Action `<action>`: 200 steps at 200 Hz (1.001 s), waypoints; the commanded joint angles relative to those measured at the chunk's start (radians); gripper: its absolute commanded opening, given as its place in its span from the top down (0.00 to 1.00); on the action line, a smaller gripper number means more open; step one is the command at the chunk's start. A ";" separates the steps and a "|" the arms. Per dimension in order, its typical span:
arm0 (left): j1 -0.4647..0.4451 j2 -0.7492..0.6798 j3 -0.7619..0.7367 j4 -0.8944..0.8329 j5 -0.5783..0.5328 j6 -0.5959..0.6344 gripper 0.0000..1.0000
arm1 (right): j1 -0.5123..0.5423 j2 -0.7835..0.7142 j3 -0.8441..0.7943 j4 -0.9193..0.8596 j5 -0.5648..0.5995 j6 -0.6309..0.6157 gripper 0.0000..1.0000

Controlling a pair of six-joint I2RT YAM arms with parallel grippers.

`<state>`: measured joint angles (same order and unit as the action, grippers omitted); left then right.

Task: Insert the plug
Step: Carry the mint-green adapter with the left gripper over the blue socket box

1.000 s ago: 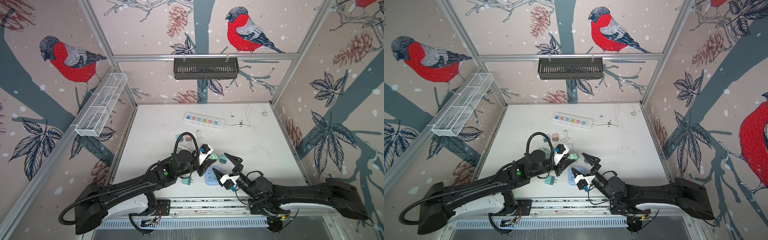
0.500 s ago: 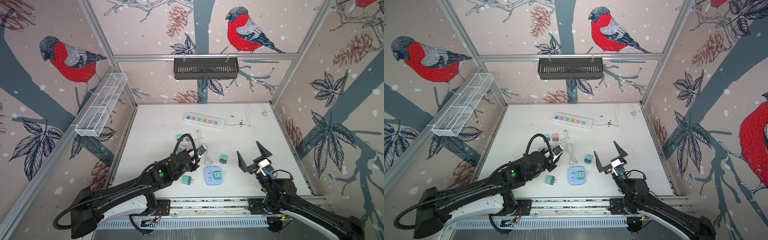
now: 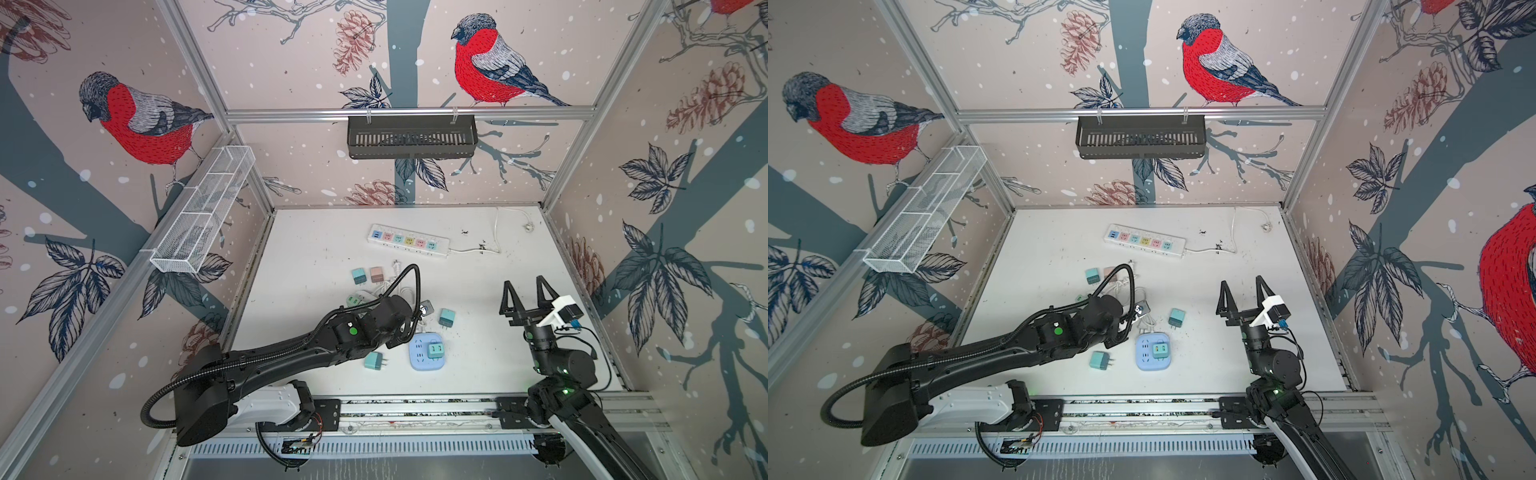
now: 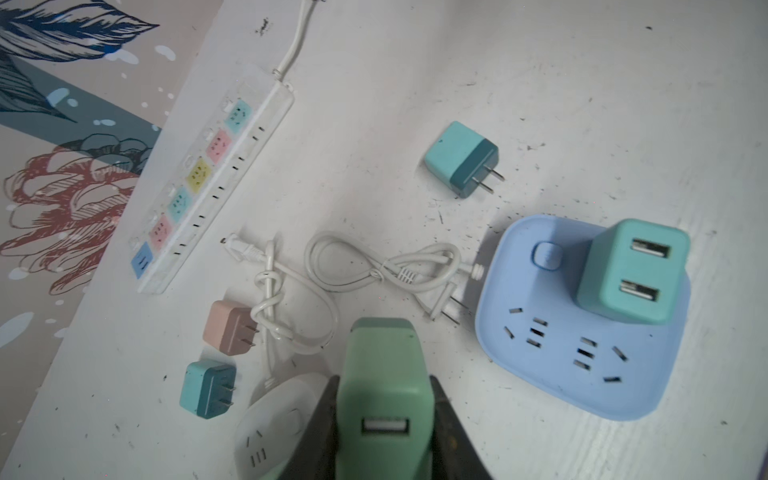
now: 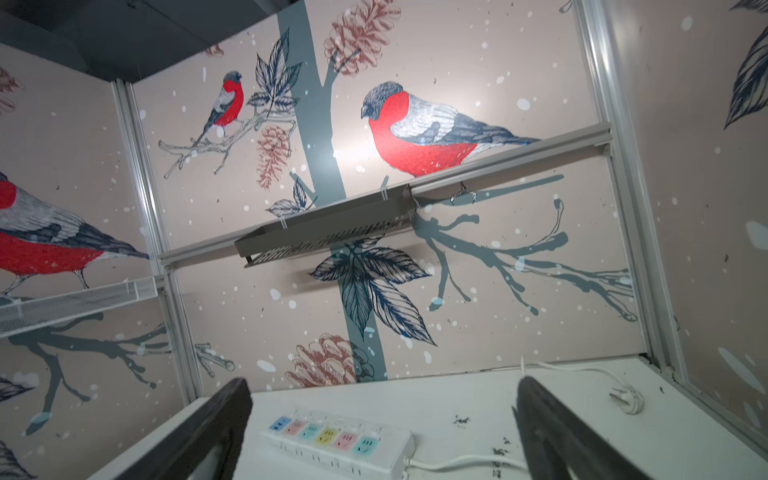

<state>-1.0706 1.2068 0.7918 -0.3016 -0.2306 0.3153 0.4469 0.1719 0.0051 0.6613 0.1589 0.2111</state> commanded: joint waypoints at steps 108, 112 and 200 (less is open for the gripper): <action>-0.008 0.119 0.038 -0.090 0.329 0.142 1.00 | -0.021 0.415 -0.070 0.130 -0.051 0.072 0.01; -0.009 0.130 0.047 -0.099 0.336 0.140 1.00 | -0.022 0.423 -0.067 0.130 -0.050 0.072 0.00; -0.015 0.150 0.076 -0.125 0.410 0.108 1.00 | -0.022 0.557 -0.014 0.147 -0.070 0.064 0.01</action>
<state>-1.0847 1.3651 0.8639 -0.4301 0.1375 0.4274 0.4248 0.7078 0.0051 0.7643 0.1074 0.2832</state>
